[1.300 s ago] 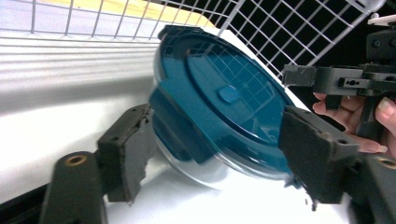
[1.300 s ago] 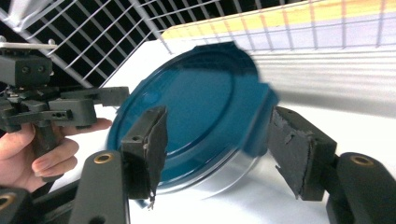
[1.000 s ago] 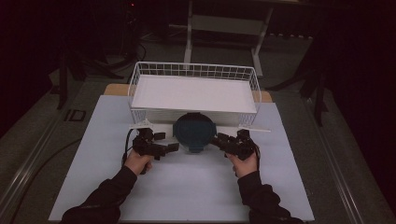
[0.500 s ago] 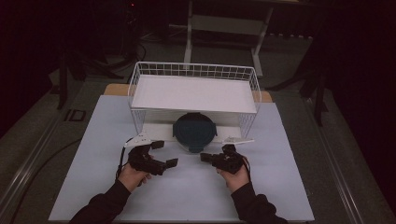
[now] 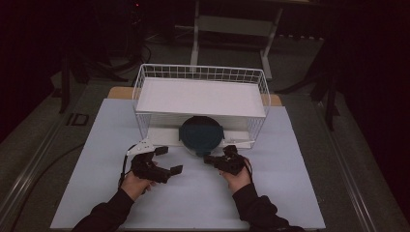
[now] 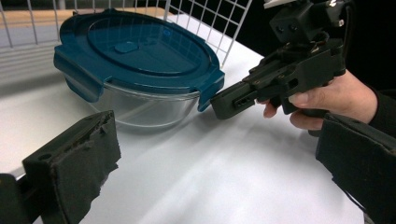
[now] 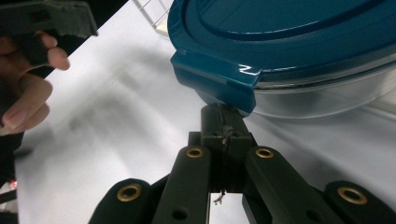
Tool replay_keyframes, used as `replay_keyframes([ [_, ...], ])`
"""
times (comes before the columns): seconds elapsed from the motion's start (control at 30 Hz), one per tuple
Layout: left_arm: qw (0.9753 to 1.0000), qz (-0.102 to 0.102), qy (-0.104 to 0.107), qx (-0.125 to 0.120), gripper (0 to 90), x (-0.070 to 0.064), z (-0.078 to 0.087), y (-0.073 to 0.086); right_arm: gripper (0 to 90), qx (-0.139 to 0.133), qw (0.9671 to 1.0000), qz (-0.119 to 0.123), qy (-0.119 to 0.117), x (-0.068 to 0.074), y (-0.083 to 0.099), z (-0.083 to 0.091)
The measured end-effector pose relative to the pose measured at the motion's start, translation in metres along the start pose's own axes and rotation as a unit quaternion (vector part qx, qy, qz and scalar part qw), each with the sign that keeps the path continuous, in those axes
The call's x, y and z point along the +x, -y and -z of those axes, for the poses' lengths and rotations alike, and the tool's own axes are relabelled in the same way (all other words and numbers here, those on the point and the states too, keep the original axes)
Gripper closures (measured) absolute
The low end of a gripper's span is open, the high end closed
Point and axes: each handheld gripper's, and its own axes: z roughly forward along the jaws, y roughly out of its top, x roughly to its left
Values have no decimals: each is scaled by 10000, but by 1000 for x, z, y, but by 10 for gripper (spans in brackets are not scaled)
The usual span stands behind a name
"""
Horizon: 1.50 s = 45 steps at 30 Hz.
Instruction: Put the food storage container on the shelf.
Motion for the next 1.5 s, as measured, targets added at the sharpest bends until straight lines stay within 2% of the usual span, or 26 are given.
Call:
replay_keyframes([
  [0.53,9999,-102,-11,77,0,-2,-2,3,898,-121,9994,-113,299,-17,-27,-23],
  [0.73,9999,-124,-3,64,0,-3,-2,3,898,-138,9991,-126,375,-20,-33,-26],
  [0.77,9999,-123,-6,79,0,-3,-2,3,899,-142,9991,-169,355,-21,-35,-26],
  [0.87,9999,-115,-11,90,0,-2,-2,4,898,-106,9993,-78,350,-17,-36,-30],
  [1.03,9999,-148,-2,61,0,-4,0,3,897,-159,9995,-66,274,-14,-35,-29],
  [1.13,9999,-159,-14,40,0,-5,1,2,841,-209,9997,-43,142,-8,-30,-20],
  [1.2,9999,-158,-3,39,0,-6,2,2,828,-216,9997,-41,126,-6,-29,-18],
  [1.27,9998,-208,-3,39,0,-8,2,1,756,-259,9996,-1,85,-2,-25,-8],
  [1.3,9998,-208,-3,39,0,-8,2,1,756,-259,9996,-1,85,-2,-25,-8],
  [1.33,9998,-216,17,31,0,-9,3,0,665,-274,9996,48,79,0,-22,-3],
  [1.37,9998,-216,17,31,0,-9,3,0,665,-274,9996,48,79,0,-22,-3],
  [1.5,9997,-234,50,13,0,-12,4,0,488,-370,9991,165,144,4,-17,9],
])
